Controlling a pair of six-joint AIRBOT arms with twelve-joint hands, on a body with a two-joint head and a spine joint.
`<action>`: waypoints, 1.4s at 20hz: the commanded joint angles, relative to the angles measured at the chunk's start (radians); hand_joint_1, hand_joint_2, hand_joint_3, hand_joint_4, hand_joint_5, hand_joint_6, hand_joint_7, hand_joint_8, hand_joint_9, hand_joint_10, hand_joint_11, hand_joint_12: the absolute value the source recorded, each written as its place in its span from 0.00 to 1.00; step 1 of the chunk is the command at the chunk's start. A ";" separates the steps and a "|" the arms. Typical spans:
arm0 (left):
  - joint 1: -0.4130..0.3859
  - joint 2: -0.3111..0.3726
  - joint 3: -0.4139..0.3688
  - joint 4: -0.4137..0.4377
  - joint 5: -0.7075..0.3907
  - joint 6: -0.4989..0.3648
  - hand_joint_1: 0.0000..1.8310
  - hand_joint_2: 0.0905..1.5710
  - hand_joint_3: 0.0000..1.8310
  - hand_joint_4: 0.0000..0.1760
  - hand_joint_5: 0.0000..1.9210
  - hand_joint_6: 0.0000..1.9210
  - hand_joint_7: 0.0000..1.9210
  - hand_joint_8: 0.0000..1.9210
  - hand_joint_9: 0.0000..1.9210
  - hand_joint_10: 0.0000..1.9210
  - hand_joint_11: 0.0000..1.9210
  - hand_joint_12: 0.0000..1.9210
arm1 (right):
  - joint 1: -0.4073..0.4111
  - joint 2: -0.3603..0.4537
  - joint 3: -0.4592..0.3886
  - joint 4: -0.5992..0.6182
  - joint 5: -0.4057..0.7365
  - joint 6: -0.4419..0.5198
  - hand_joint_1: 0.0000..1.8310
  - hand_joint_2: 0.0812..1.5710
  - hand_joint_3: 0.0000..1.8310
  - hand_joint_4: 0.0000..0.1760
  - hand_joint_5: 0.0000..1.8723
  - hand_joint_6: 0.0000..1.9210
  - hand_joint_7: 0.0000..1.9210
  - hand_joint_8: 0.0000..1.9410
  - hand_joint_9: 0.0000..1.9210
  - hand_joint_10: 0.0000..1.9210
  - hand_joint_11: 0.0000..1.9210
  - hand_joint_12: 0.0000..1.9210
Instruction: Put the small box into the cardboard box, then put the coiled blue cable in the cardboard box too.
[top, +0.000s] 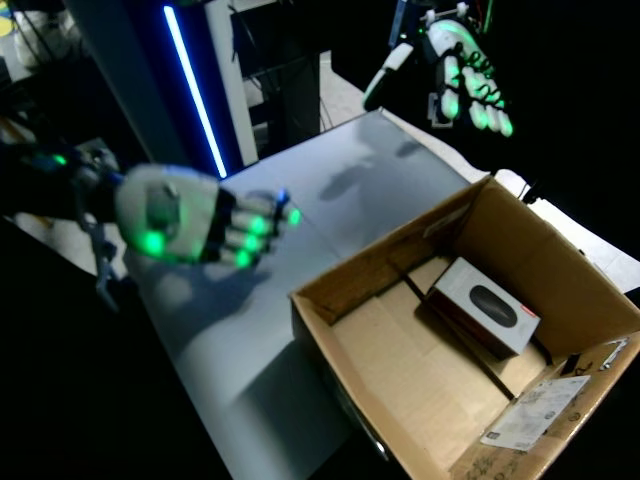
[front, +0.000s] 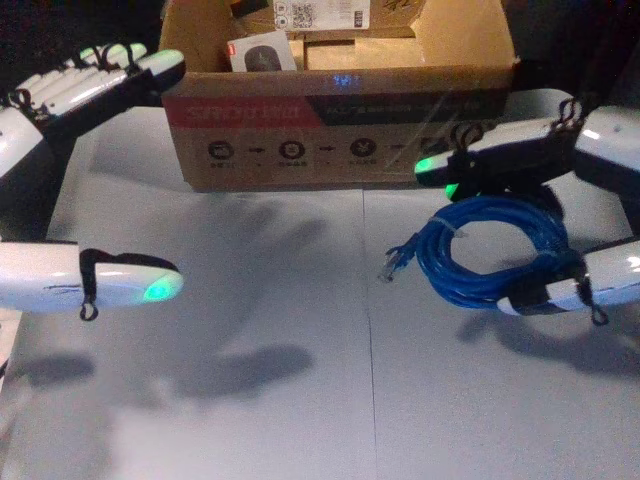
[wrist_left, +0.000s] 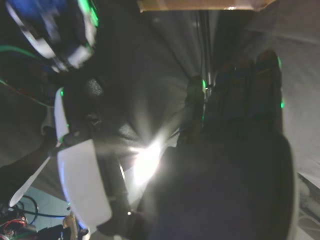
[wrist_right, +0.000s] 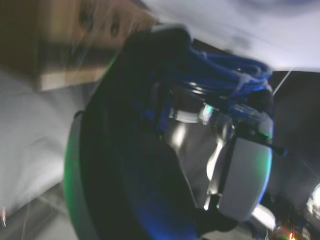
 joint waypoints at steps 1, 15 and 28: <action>-0.009 -0.001 0.001 -0.011 -0.130 -0.007 0.37 0.50 0.00 0.95 0.08 0.00 0.04 0.00 0.01 0.00 0.02 0.01 | 0.023 0.010 -0.011 0.016 0.173 0.009 0.70 0.85 0.00 0.50 0.09 0.97 0.29 0.89 0.46 0.99 0.47 1.00; -0.008 -0.003 0.002 -0.014 -0.139 -0.007 0.35 0.51 0.00 0.89 0.07 0.00 0.05 0.00 0.03 0.00 0.05 0.01 | 0.186 0.049 0.011 0.023 0.302 0.009 0.43 0.87 0.13 0.00 0.23 1.00 0.57 1.00 0.60 1.00 0.55 1.00; 0.005 -0.008 0.001 -0.017 -0.137 -0.016 0.36 0.51 0.00 0.81 0.08 0.00 0.04 0.00 0.03 0.00 0.05 0.02 | 0.016 0.041 -0.044 -0.062 0.079 0.009 0.46 0.49 0.00 0.84 0.18 0.00 0.12 0.00 0.11 0.00 0.00 0.18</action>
